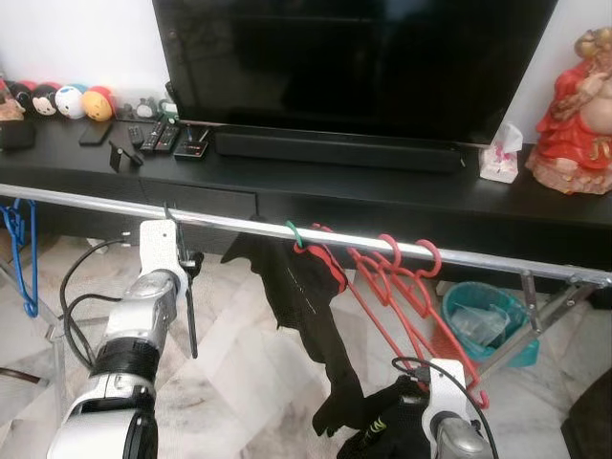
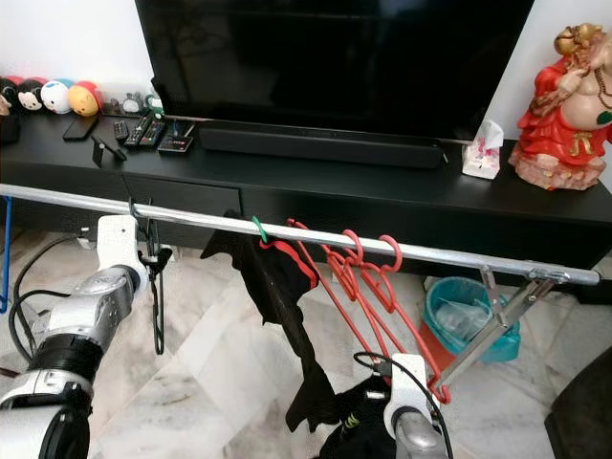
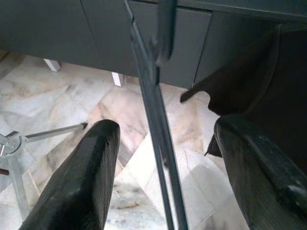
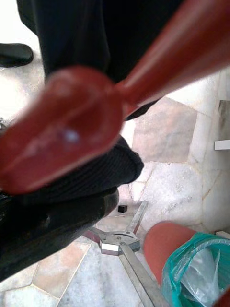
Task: Hang hanger
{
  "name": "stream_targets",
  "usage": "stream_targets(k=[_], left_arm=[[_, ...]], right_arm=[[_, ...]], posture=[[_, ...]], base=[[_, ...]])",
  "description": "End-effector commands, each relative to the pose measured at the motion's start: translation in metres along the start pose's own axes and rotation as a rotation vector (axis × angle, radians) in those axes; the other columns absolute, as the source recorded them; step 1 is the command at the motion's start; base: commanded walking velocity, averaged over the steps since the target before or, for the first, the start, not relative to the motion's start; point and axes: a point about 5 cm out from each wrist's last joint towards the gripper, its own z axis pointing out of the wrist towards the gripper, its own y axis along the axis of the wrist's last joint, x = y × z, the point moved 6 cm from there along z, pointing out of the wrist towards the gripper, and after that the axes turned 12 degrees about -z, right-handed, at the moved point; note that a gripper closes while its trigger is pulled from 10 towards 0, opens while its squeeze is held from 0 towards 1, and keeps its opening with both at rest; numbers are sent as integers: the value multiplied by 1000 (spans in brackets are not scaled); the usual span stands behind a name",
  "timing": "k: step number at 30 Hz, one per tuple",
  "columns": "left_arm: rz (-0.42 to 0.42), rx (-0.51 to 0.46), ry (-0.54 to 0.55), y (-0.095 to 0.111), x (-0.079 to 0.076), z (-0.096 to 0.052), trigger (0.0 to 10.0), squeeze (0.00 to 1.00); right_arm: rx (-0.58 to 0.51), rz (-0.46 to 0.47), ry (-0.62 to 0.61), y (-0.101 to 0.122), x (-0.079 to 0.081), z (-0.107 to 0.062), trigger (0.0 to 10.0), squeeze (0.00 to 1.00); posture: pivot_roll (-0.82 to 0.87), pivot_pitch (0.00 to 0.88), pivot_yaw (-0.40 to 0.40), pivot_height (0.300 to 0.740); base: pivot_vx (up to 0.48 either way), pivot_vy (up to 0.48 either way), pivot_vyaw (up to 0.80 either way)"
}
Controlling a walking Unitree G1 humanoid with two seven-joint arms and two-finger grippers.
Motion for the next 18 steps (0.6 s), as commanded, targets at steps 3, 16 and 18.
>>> stream_targets(k=[3,16,18], left_arm=[[26,-14,24,6,1,6,10000,0],[89,-12,58,0,11,11,3882,0],[91,-8,63,-2,13,11,10000,0]], right_arm=[[-18,9,-4,6,-3,1,10000,0],[-20,9,5,6,-2,1,10000,0],[-20,8,7,6,-2,1,10000,0]], posture=[[70,0,-34,740],[64,0,-35,740],[63,0,-35,740]], base=[[0,0,0],[0,0,0],[0,0,0]])
